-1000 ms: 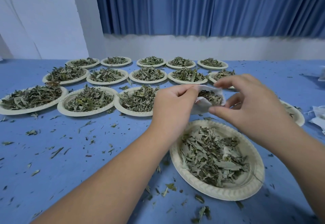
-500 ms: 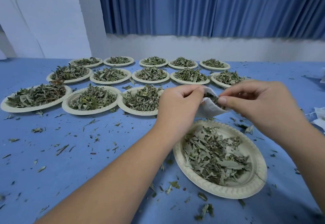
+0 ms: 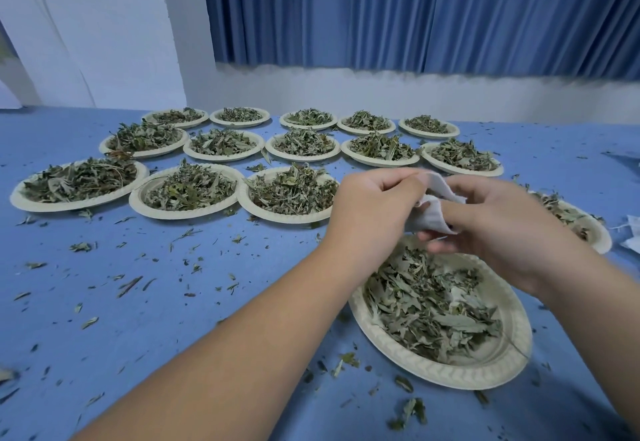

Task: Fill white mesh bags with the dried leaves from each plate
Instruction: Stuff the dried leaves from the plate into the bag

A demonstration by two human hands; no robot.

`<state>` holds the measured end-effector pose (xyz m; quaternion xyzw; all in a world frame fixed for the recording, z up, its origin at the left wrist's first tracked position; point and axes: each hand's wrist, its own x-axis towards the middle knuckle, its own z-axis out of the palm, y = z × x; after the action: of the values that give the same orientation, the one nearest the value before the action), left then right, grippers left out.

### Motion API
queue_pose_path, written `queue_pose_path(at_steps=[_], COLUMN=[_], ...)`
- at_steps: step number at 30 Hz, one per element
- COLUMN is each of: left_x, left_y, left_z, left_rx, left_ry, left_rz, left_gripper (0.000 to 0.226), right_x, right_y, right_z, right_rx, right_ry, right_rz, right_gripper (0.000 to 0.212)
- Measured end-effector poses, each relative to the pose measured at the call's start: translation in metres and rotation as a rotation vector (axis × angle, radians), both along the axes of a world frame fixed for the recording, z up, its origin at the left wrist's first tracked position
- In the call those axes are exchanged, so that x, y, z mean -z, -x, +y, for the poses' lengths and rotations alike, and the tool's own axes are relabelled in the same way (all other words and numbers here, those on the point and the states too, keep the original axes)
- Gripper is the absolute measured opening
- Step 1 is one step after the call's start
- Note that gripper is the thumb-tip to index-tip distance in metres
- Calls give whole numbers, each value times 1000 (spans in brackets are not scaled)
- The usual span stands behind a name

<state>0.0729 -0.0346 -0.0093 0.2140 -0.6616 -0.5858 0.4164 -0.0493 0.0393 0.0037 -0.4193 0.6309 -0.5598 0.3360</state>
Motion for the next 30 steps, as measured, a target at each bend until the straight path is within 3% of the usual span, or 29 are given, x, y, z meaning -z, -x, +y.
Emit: queue_pose_path(at_steps=[4,6,11,13,20,26,28,30], left_x=[2,3,0,-1,0,-1,-1,0], left_y=[5,6,-2,-3,3,0,-1,1], left_z=[5,6,0,-3,9,-1,-1,2], left_rx=[72,75,-13,-26,63,-21,-3,37], left_ry=[12,52,92,96,170,137,120,127], left_rz=[6,-13,-11,-13,-44,-27,-30,-57], left_gripper=[15,14,25,27,20,28,28,25], right_x=[4,6,-4,-6,6,-4,-4,0], right_y=[-4,-3,11,12,6,19,20,18], right_z=[-10,-12,2,4,-12,2,1,-5], right_rx=[242,284,-45,-43,317,-23,69,245], right_ry=[-40,-43,3,32,-22,70,58,-7], right_rz=[339,404,-5,-21,443,-23,95,375], right_gripper=[11,12,11,11,20,13,14,19])
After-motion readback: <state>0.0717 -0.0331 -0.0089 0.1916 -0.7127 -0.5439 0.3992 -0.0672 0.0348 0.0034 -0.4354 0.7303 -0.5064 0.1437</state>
